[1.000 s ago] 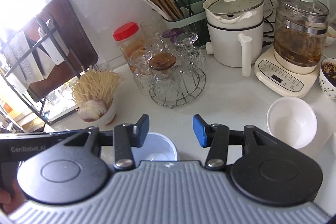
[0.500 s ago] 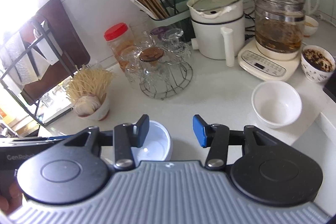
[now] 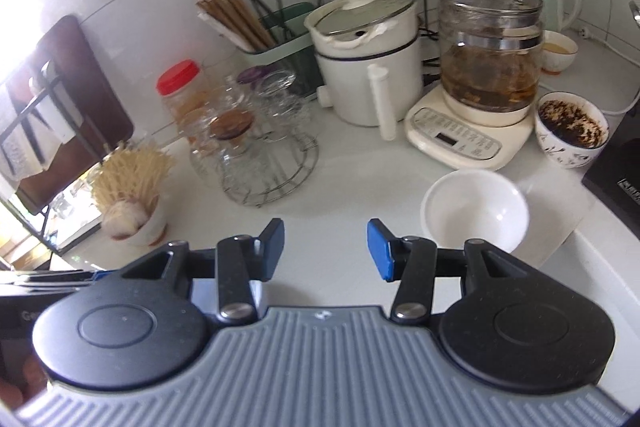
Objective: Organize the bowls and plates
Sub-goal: 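Move both open grippers over to the rim of the white ceramic bowl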
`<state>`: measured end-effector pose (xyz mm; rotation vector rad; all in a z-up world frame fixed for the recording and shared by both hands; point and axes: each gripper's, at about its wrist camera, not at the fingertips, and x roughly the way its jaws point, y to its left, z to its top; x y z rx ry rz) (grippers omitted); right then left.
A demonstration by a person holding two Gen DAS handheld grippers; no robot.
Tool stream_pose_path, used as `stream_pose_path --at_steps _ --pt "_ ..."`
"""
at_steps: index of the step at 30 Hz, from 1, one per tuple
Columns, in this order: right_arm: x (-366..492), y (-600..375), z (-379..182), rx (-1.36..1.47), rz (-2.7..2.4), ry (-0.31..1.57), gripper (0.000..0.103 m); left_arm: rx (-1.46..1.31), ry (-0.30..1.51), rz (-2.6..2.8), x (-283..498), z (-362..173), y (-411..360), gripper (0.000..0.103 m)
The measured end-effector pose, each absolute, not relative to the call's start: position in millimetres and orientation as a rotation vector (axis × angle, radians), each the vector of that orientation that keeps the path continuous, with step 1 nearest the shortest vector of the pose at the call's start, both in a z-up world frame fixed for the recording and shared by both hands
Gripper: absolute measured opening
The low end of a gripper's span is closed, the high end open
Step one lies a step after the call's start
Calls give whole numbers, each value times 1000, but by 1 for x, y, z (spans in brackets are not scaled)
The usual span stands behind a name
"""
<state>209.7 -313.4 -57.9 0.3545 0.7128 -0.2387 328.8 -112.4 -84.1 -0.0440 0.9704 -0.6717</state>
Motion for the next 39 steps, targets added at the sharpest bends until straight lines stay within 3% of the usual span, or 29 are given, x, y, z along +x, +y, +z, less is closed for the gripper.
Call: stream_pose_path --at_steps 17,39 --pt "205 -421 -88 517 -390 735 49 -5 1034 -750 369 -106 -226 42" --pt "218 -505 -164 664 -427 880 49 36 1218 -783 415 -177 -337 42"
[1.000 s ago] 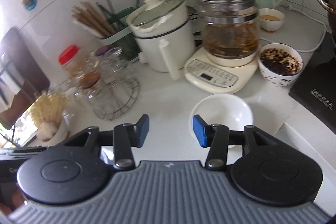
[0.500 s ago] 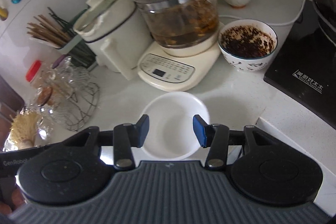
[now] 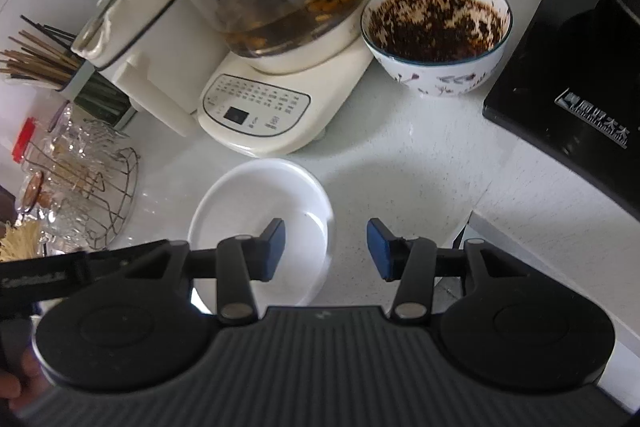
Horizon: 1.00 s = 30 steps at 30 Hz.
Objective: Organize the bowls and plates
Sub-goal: 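Move both open grippers over to the rim of the white ceramic bowl, then close both grippers on the white ceramic bowl rim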
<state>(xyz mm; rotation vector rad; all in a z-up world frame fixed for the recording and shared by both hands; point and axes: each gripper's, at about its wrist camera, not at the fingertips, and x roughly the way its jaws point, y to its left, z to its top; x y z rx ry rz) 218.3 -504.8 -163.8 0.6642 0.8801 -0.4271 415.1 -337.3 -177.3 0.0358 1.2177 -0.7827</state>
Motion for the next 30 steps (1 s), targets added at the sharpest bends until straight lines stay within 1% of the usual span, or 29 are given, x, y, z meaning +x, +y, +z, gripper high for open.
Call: stream_pose_path --at_steps 6,8,11,13,15,19,25,30 --pt "226 -508 -175 680 -410 905 48 58 1278 -790 420 -192 -354 42" --pt "230 -509 -177 681 -396 912 45 64 1298 -787 422 -197 -358 42" --pt "234 -509 -178 682 -384 916 43 51 1330 -774 424 -205 -361 42" --pt "236 -510 -179 680 -380 921 36 50 1335 -768 425 -208 -362 41" --pt "237 -511 -181 682 -378 926 34 53 1338 -763 426 -210 -364 40" --pt "236 -515 -186 716 -382 930 24 65 1337 -752 428 -213 -365 22" --pt "235 -518 -191 737 -371 928 14 56 1347 -750 429 -217 -363 12" --pt "236 -516 -192 722 -360 930 11 54 1337 -743 429 -217 -363 9"
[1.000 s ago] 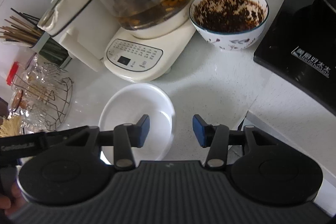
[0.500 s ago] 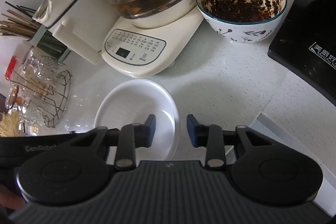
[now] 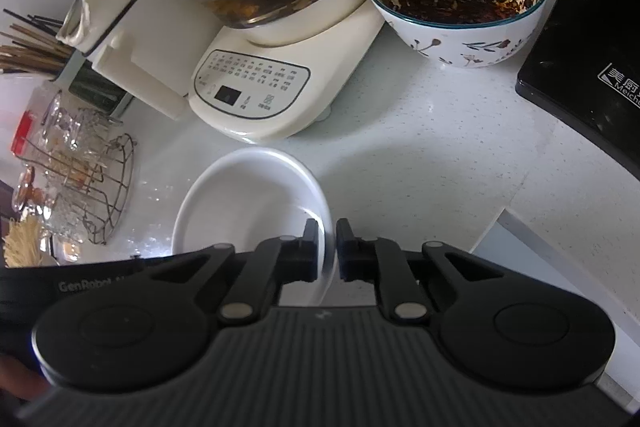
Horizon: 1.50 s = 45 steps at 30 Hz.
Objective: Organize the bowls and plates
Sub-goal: 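Close both grippers on the white ceramic bowl rim, then lift the white bowl with both grippers and carry it to the translucent bowls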
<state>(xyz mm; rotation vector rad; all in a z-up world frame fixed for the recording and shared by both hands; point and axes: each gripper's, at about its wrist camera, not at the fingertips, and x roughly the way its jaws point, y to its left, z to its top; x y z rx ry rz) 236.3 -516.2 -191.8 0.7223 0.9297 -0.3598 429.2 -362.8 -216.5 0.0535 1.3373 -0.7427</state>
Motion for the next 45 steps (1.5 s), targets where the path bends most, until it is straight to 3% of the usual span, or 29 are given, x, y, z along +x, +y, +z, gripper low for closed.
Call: stream_pose_path --at_steps 14,45 --pt "237 -509 -179 735 -324 905 10 17 1293 -738 428 -200 -346 9" --pt "232 -448 -89 618 -182 776 11 -116 1122 -720 401 -97 -257 10"
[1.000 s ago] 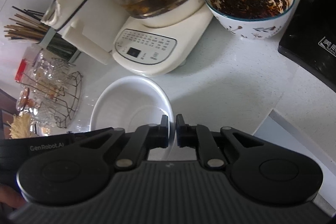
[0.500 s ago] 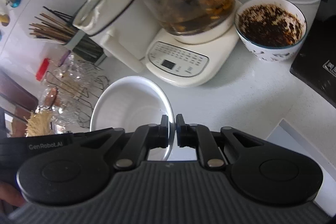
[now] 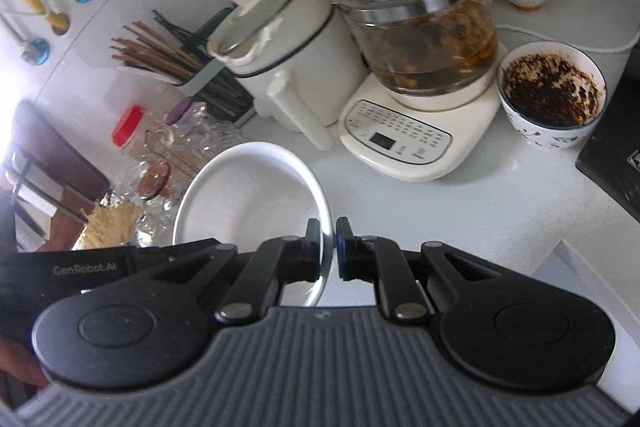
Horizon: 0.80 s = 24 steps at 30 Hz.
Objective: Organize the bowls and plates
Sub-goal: 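Lift the white bowl with both grippers and carry it to the translucent bowls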
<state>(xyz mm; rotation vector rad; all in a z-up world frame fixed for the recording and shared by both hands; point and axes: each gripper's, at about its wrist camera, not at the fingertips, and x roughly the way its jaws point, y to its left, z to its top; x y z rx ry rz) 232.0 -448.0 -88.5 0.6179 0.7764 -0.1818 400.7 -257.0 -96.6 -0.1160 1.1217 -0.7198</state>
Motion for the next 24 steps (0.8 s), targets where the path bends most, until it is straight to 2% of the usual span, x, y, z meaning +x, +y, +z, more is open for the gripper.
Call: stream_pose_path --at_steps 24 --pt "262 -366 -75 496 10 805 11 -273 1021 -552 375 -86 -141 10"
